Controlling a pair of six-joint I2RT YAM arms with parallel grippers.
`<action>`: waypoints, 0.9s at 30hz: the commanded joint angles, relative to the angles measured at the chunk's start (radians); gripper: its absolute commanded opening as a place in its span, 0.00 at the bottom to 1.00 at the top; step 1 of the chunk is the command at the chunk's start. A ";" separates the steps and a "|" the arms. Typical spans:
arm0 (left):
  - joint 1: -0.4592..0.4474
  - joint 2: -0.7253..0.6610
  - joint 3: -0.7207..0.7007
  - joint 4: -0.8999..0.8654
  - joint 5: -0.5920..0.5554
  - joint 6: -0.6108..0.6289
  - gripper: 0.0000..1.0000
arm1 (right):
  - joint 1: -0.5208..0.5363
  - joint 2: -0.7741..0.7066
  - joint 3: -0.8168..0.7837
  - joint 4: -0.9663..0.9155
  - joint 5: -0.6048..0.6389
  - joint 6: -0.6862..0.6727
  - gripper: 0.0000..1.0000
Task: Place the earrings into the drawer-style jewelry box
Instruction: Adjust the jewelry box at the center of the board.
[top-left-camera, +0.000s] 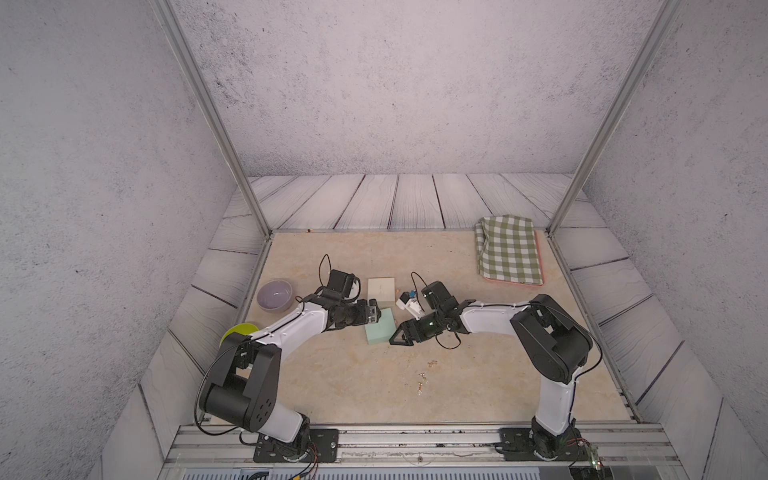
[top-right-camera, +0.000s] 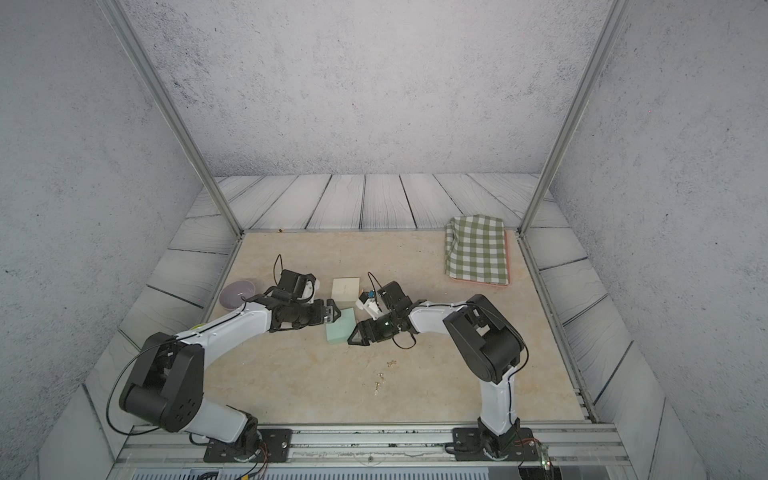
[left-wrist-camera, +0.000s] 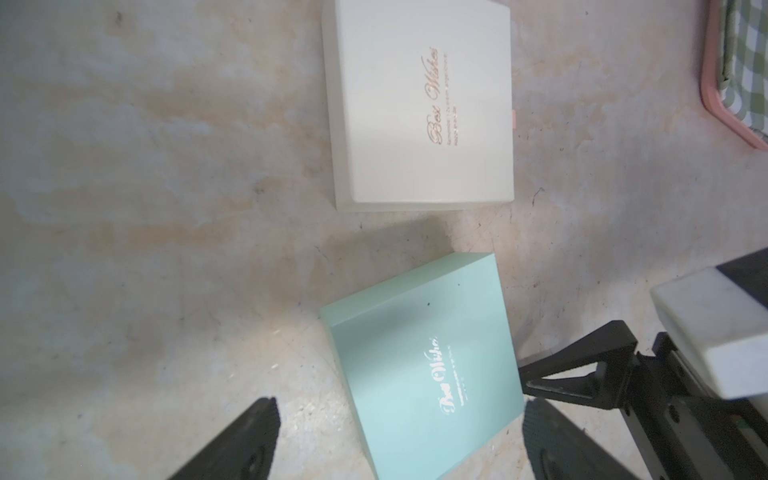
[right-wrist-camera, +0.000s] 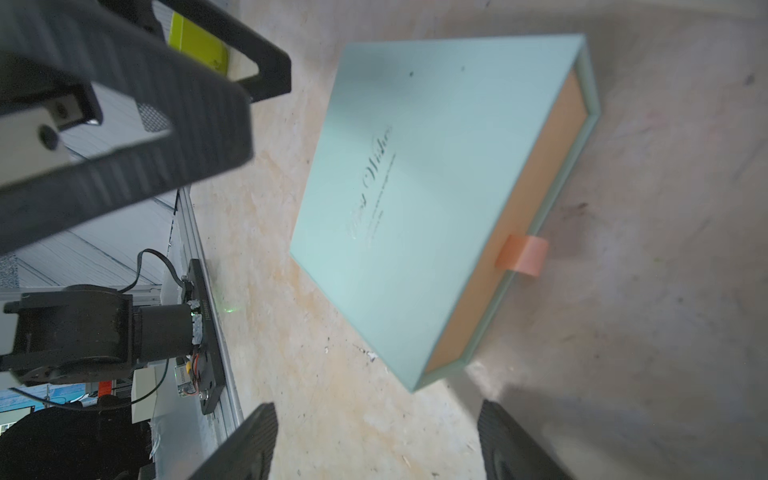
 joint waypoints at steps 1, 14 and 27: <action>0.005 0.035 0.042 -0.058 0.012 0.049 0.95 | 0.009 0.016 0.024 0.027 0.016 -0.026 0.78; 0.006 0.097 0.116 -0.141 0.041 0.114 0.96 | 0.072 0.057 0.062 0.050 0.066 -0.041 0.72; 0.023 0.129 0.117 -0.130 0.051 0.117 0.96 | 0.127 -0.219 -0.105 -0.061 0.384 -0.240 0.68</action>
